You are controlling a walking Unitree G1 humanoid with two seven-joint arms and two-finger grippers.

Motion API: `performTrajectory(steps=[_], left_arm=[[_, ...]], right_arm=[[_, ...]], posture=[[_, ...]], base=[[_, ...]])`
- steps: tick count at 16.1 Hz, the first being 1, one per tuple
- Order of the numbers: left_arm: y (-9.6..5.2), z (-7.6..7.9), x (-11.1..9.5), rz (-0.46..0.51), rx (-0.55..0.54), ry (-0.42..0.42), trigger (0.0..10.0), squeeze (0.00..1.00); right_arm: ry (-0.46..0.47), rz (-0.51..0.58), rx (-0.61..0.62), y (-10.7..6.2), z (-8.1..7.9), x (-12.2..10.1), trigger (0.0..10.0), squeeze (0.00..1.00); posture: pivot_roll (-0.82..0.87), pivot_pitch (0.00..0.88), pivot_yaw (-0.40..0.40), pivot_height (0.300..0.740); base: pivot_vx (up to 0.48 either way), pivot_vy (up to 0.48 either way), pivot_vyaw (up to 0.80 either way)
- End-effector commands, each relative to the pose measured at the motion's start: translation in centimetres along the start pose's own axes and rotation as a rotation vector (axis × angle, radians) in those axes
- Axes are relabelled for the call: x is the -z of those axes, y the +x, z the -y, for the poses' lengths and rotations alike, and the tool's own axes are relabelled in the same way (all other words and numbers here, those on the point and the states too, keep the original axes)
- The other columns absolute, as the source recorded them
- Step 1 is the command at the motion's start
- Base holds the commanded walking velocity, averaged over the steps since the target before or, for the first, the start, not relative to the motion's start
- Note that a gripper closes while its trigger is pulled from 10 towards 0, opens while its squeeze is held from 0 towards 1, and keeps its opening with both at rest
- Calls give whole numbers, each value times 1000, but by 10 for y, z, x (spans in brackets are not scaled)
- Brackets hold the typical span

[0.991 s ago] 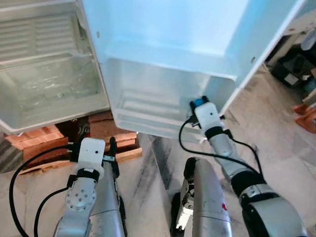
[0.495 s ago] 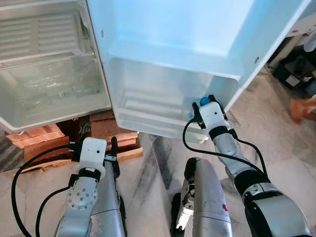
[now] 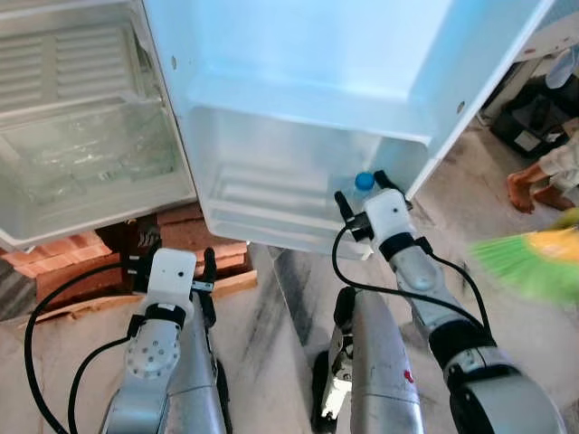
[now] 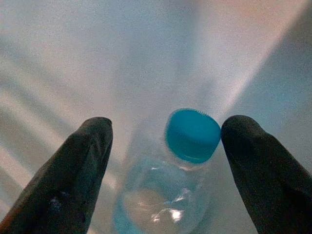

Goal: Restocking fridge

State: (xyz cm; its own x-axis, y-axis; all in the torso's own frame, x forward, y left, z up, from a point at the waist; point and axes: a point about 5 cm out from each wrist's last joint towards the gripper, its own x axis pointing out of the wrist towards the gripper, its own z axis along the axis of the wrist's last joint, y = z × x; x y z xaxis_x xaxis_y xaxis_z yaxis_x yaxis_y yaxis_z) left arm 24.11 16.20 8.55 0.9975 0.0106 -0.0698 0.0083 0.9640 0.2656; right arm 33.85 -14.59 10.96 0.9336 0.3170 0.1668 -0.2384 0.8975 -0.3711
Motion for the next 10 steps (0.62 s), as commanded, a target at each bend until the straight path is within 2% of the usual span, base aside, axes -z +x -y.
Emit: performTrajectory(steps=[1,4,7,10], left_arm=[[-2,0,3,-11,-2,-1,10000,0],[0,-1,5,-10,-3,5,10000,0],[0,-2,7,-12,-3,5,10000,0],[0,-1,6,-9,1,5,10000,0]], right_arm=[[47,54,75,-1,16,-9,10000,1000],[219,122,-5,-13,2,-28,10000,1000],[249,105,-37,-38,-10,-30,10000,1000],[251,102,3,-54,-10,-37,10000,1000]], posture=[[156,166,-55,476],[152,162,-56,476],[146,161,-57,476],[139,162,-52,476]], base=[[0,0,0],[0,0,0],[0,0,0],[0,0,0]])
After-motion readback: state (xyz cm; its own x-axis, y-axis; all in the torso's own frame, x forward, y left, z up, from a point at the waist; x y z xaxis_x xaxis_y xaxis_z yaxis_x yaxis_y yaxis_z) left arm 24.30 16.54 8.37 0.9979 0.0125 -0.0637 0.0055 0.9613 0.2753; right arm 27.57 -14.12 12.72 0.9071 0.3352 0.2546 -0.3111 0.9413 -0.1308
